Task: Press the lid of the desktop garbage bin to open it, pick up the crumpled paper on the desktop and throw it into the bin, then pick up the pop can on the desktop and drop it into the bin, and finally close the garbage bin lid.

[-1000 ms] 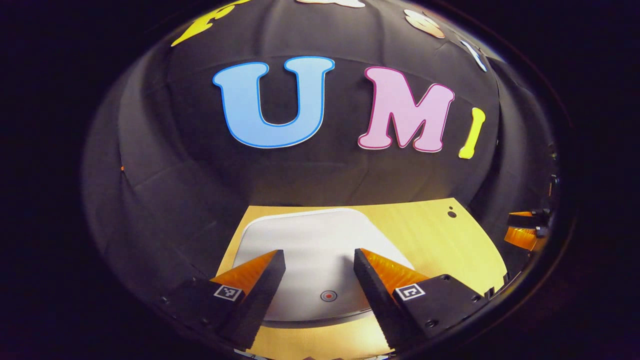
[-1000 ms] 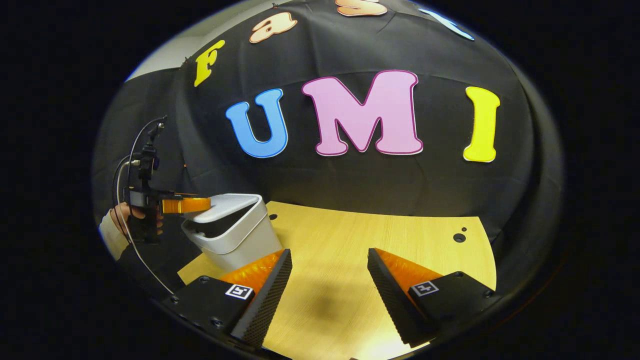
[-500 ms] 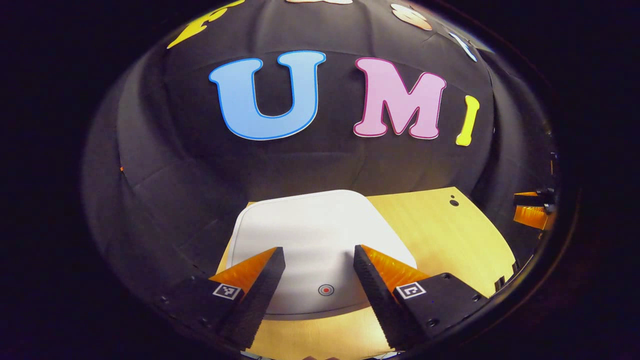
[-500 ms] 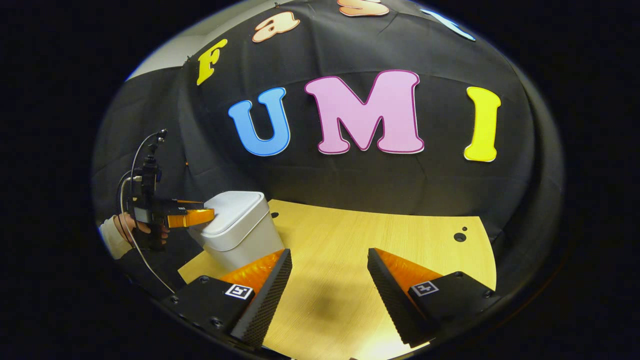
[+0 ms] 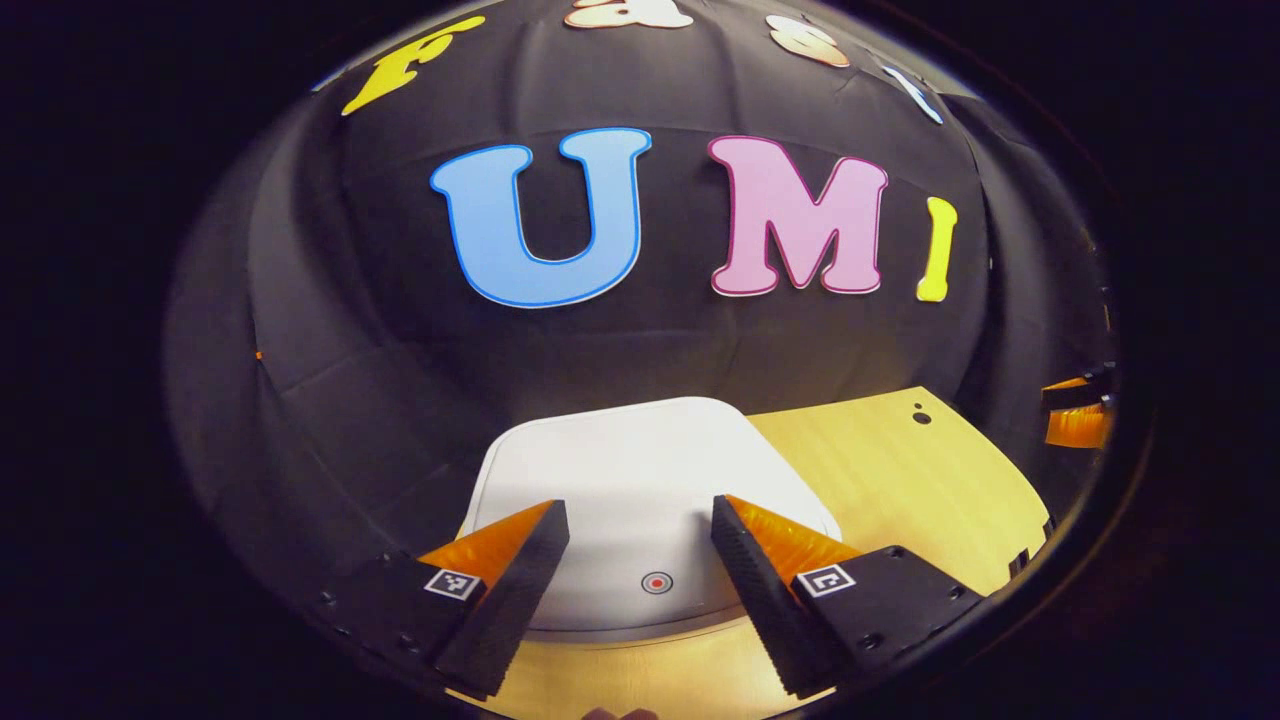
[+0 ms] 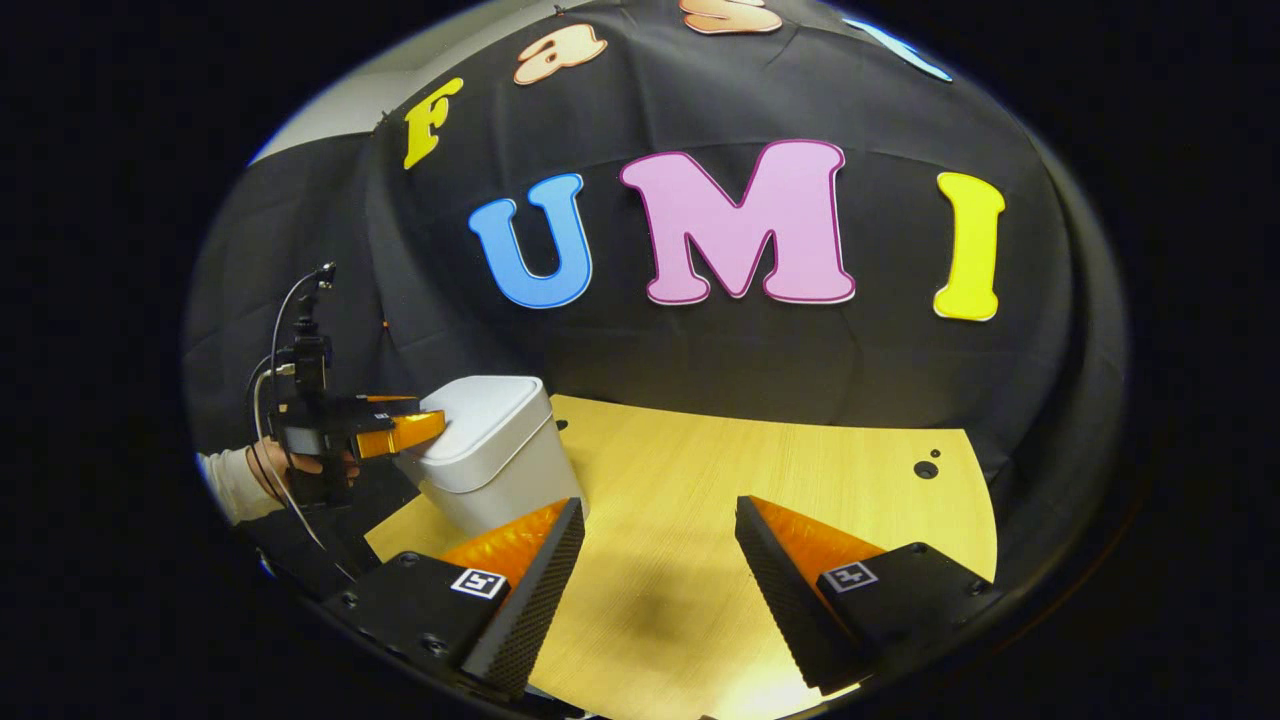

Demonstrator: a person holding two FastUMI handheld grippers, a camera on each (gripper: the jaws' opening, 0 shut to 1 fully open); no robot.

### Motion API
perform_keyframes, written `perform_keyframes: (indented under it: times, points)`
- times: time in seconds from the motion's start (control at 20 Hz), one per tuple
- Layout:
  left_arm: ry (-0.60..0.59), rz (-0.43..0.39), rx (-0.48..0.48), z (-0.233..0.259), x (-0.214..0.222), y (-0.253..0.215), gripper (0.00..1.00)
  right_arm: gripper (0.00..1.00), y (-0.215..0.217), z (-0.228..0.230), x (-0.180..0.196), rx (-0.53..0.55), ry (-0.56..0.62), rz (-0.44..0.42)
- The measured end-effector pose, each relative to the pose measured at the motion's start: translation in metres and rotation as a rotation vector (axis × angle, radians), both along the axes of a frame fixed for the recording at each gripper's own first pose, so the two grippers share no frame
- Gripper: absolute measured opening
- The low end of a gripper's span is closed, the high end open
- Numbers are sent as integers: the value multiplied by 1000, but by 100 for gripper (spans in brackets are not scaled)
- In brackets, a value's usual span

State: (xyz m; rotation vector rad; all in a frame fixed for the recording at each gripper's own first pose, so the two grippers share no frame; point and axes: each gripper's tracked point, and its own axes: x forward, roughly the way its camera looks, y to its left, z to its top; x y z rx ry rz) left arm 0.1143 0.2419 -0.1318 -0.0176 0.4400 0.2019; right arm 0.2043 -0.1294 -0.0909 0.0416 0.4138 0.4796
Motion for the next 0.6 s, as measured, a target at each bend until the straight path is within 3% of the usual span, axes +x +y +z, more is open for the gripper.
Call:
perform_keyframes:
  times: [0.15, 0.3, 0.6]
  points:
    - [-116, 6, 4, 40, -2, -12, 98, 98, -7, 25, 2, 7, -71, -56]
    - [-178, -8, 60, 70, -13, -30, 98, 98, -10, 55, -2, 0, -178, -97]
    - [-264, 13, 48, 110, -39, -79, 96, 98, -20, 94, -3, 17, -340, -201]
